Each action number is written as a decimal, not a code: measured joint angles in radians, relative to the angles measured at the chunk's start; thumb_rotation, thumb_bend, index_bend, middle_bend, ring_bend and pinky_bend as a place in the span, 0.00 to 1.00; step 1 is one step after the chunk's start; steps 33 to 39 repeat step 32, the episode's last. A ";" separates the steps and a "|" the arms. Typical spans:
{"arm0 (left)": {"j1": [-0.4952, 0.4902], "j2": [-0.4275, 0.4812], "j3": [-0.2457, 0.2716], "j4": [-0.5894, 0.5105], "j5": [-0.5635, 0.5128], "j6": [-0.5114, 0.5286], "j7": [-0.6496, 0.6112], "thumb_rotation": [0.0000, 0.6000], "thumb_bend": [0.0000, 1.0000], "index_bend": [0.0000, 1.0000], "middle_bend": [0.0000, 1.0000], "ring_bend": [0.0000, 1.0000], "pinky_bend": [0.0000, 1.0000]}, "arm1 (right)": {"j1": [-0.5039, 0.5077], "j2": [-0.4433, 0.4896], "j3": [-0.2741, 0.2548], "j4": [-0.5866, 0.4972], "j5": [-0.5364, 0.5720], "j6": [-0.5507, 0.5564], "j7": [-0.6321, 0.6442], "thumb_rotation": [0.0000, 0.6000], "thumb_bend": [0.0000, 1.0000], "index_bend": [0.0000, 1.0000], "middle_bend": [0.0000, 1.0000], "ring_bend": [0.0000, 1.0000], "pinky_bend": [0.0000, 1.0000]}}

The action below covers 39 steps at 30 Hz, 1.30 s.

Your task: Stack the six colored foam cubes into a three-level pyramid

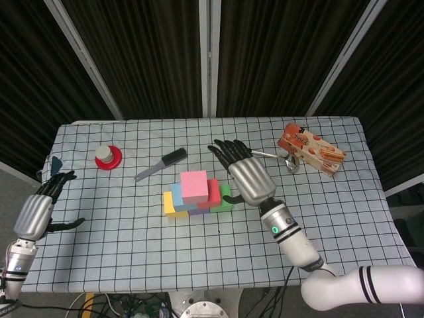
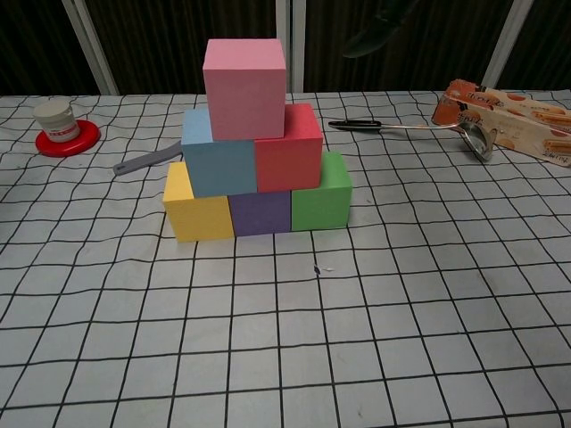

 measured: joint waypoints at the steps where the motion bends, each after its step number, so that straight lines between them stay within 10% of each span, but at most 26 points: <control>1: 0.003 -0.006 -0.001 0.008 0.002 0.009 0.003 1.00 0.01 0.07 0.15 0.09 0.20 | -0.028 0.012 -0.027 -0.004 -0.052 0.028 -0.007 1.00 0.00 0.00 0.00 0.00 0.00; 9: 0.027 -0.024 -0.004 0.027 -0.004 0.045 0.057 1.00 0.01 0.07 0.12 0.06 0.20 | -0.380 0.060 -0.292 0.064 -0.412 0.313 -0.014 1.00 0.00 0.00 0.00 0.00 0.00; 15: 0.040 -0.023 0.004 0.032 -0.036 0.023 0.120 1.00 0.01 0.08 0.10 0.04 0.19 | -0.526 0.026 -0.377 0.274 -0.495 0.384 0.061 1.00 0.00 0.00 0.00 0.00 0.00; 25: 0.083 -0.076 0.016 0.103 -0.070 0.041 0.235 1.00 0.00 0.11 0.10 0.04 0.18 | -0.683 -0.088 -0.368 0.612 -0.513 0.379 0.303 1.00 0.00 0.00 0.00 0.00 0.00; 39: 0.103 -0.097 0.019 0.109 -0.071 0.059 0.272 1.00 0.00 0.11 0.10 0.04 0.18 | -0.715 -0.101 -0.320 0.652 -0.537 0.353 0.347 1.00 0.00 0.00 0.00 0.00 0.00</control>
